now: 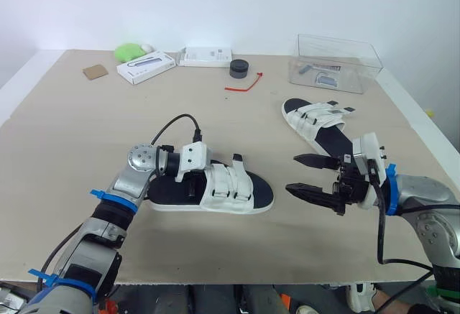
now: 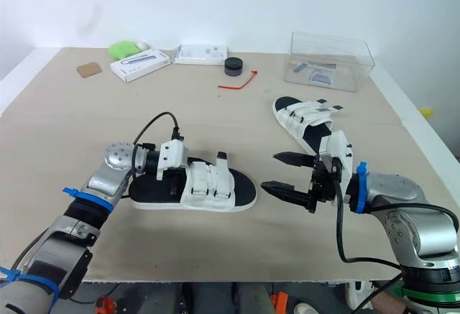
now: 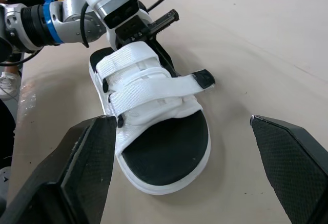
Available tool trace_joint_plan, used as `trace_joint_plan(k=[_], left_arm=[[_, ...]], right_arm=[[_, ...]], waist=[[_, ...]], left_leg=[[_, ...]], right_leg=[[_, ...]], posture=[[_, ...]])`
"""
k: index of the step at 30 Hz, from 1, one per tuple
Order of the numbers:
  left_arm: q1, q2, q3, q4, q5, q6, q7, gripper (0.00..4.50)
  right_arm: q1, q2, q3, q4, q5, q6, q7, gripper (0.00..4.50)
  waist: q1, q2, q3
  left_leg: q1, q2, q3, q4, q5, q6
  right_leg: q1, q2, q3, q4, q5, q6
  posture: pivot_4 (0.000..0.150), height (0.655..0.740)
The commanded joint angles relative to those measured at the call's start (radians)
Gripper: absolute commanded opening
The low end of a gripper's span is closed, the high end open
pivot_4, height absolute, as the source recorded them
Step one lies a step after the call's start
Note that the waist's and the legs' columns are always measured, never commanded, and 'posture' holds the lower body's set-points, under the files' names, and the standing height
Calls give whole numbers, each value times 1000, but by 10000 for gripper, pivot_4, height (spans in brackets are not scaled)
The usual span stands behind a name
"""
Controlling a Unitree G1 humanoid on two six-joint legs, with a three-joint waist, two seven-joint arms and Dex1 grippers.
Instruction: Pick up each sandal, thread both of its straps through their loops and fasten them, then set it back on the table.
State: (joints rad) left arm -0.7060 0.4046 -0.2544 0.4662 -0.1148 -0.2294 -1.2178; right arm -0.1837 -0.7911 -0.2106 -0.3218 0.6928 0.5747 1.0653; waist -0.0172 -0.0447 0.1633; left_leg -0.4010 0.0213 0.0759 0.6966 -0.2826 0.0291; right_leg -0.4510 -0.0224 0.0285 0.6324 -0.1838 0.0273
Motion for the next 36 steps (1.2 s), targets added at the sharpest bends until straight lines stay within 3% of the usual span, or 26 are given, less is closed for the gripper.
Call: trace_joint_plan(k=[1,9,11,17,23,29,31,32,34,36], left_arm=[[-52,29,78,22,31,97,145,177],[-186,82,289,160,150,452,823,177],[-201,82,371,186,127,525,963,177],[-177,88,419,183,132,606,1092,177],[-139,91,394,153,126,599,1042,177],[-103,100,386,78,110,609,971,26557],[-73,101,388,17,85,598,924,32373],[-43,99,400,-44,57,596,893,38734],[55,106,431,-213,-34,606,787,44507],[142,120,458,-354,-127,643,688,44507]], right_arm=[[-39,18,-15,-34,14,-27,-25,45000],[-181,139,73,24,-63,-56,-151,45000],[-204,161,103,47,-89,-72,-158,45000],[-238,187,159,92,-126,-108,-131,45000],[-261,186,186,117,-139,-115,-106,45000],[-276,181,181,130,-152,-117,-104,45000],[-278,179,179,131,-153,-116,-102,45000],[-278,177,178,132,-153,-114,-102,45000],[-274,170,166,133,-149,-108,-105,45000],[-265,158,152,133,-144,-104,-103,45000]], waist=[[-2,0,0],[-4,0,1],[-4,0,1],[7,0,1],[19,-1,0],[21,-1,0],[21,-1,0],[21,-1,0],[19,0,0],[18,0,0]], left_leg=[[0,0,0,0,0,0],[0,5,0,1,4,-1],[0,5,0,1,4,-1],[-7,2,0,1,3,-2],[-7,-1,1,1,3,-2],[-6,0,1,1,4,-5],[-6,1,1,1,5,-5],[-5,1,1,1,5,-5],[-5,2,1,1,5,-6],[-5,3,2,1,5,-6]], right_leg=[[0,0,0,0,0,0],[-1,5,0,1,5,-1],[-1,5,-1,1,6,-4],[-7,-2,-6,2,7,-4],[-7,-6,-7,1,8,-3],[-7,-4,-7,2,9,-5],[-7,-3,-7,2,10,-6],[-7,-3,-7,3,10,-6],[-7,-3,-7,3,10,-6],[-8,-3,-6,4,10,-7]], posture=[[1500,7400],[1500,7400],[1500,7400],[1500,7400],[1500,7400],[1500,7400],[1500,7400],[1500,7400],[1500,7400],[1500,7400]])
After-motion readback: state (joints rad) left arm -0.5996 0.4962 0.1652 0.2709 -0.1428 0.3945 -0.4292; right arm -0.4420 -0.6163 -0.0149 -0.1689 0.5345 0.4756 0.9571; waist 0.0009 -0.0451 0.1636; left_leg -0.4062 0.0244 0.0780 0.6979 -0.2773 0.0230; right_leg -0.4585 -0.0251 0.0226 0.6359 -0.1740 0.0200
